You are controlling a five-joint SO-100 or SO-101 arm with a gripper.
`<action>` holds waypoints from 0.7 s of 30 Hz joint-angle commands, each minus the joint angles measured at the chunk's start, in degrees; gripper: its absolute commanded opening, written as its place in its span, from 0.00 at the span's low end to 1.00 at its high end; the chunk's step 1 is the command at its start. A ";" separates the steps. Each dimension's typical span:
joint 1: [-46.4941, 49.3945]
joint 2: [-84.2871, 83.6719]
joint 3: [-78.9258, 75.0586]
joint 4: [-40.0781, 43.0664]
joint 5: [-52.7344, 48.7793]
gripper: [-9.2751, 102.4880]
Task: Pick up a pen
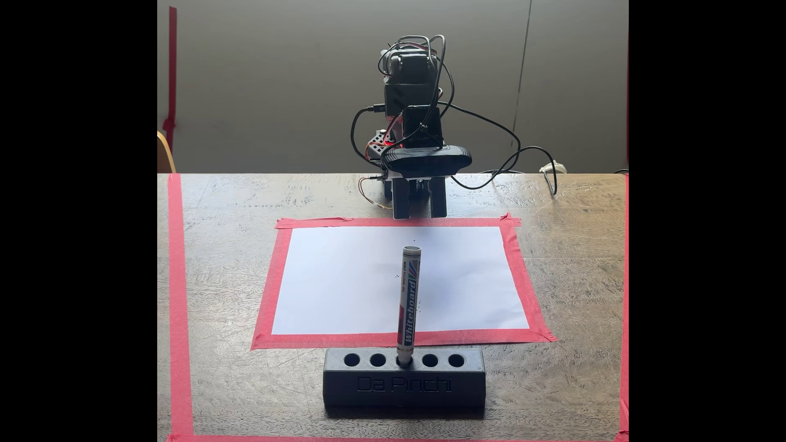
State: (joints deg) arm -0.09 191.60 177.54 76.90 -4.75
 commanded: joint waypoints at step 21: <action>0.26 4.04 0.62 -0.18 0.26 0.97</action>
State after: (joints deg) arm -0.09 191.60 177.54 76.90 -4.75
